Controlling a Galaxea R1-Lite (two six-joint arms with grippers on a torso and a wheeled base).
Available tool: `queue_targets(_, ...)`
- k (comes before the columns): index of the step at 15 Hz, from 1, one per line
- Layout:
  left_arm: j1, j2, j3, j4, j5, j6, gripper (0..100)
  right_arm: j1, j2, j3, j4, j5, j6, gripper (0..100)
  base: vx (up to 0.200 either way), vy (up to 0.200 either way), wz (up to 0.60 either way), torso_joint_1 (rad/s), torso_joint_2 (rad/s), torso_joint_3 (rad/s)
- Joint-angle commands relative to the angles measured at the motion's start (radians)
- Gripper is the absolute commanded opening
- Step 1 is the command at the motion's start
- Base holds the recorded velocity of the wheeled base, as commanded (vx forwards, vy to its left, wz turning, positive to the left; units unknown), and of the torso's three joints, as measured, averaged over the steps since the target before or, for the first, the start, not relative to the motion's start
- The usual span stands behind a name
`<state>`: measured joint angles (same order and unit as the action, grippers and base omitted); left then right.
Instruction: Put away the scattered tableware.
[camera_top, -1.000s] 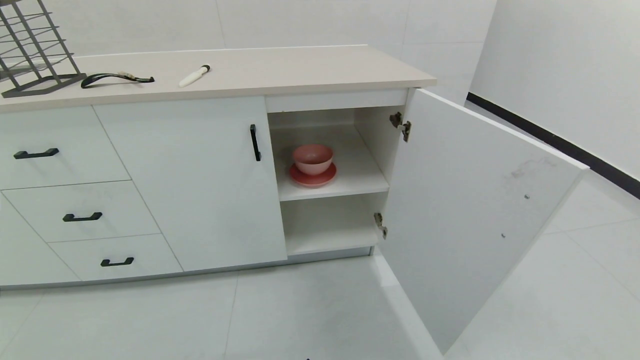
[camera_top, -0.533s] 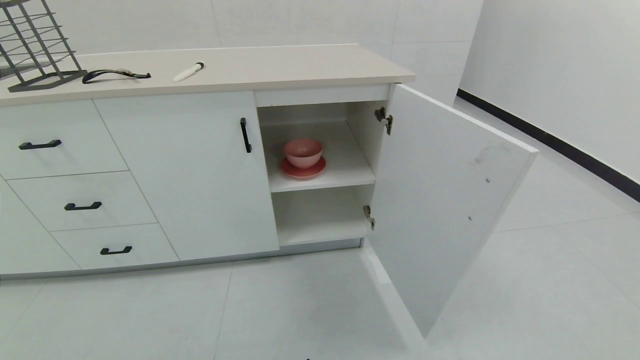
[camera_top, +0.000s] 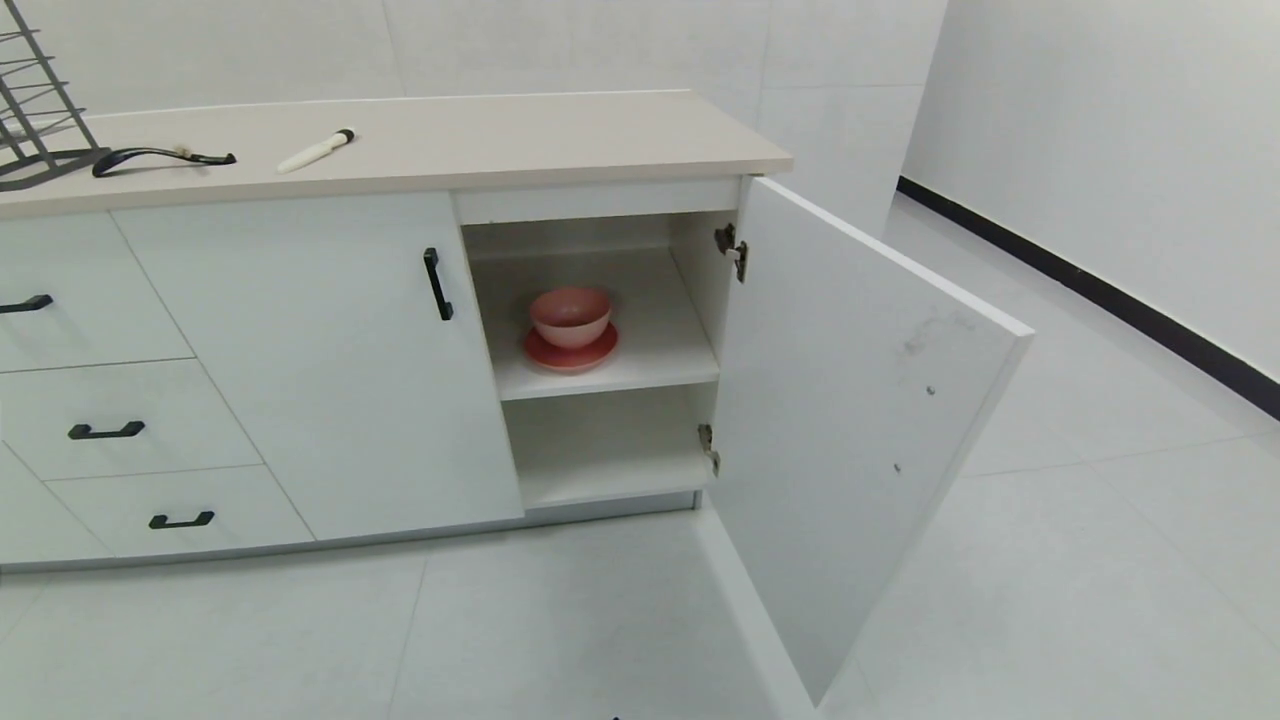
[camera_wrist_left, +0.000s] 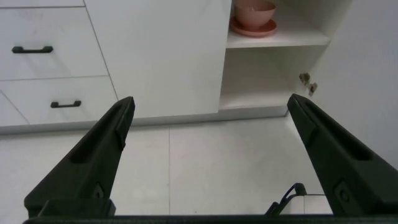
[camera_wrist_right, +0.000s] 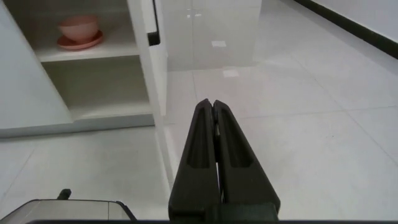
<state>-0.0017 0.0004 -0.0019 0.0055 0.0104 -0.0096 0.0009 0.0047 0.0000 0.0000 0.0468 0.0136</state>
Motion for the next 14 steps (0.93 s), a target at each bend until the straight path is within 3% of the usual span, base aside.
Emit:
queue_targets(1, 0.0, 0.0, 0.0, 0.001, 0.0, -0.001, 100, 0.001, 0.001, 0.0, 0.0, 0.001, -0.003, 0, 0.0, 0.0, 0.0, 0.0, 0.0, 0.0)
queue_targets(2, 0.0, 0.0, 0.0, 0.001, 0.0, -0.001, 100, 0.001, 0.001, 0.0, -0.018, 0.001, -0.003, 0, 0.0, 0.0, 0.0, 0.0, 0.0, 0.0)
queue_targets(4, 0.0, 0.0, 0.0, 0.001, 0.0, 0.002, 100, -0.002, 0.001, -0.048, -0.235, -0.001, -0.001, 0, 0.0, 0.0, 0.0, 0.0, 0.0, 0.0)
queue_targets(7, 0.0, 0.0, -0.001, 0.001, 0.0, 0.005, 100, 0.002, 0.117, -0.204, -0.109, 0.12, 0.0, 0, 0.0, 0.0, 0.0, 0.0, 0.0, 0.0)
queue_targets(8, 0.0, 0.0, 0.0, 0.001, 0.0, 0.005, 100, 0.021, 0.278, -0.238, -0.098, 0.176, -0.001, 0, 0.0, -0.2, 0.0, 0.002, 0.0, -0.007)
queue_targets(11, 0.0, 0.0, 0.0, 0.001, 0.0, 0.003, 100, 0.068, 0.612, -0.298, -0.196, 0.188, -0.024, 0, 0.0, -0.133, 0.0, -0.002, 0.0, 0.005)
queue_targets(12, 0.0, 0.0, 0.0, 0.001, 0.0, 0.0, 100, 0.07, 0.796, -0.325, -0.319, 0.188, -0.041, 0, 0.0, 0.0, 0.0, 0.0, 0.0, 0.0)
queue_targets(14, 0.0, 0.0, -0.001, 0.001, 0.0, 0.002, 100, 0.073, 0.954, -0.319, -0.462, 0.2, -0.058, 0, 0.0, 0.0, 0.0, 0.0, 0.0, 0.0)
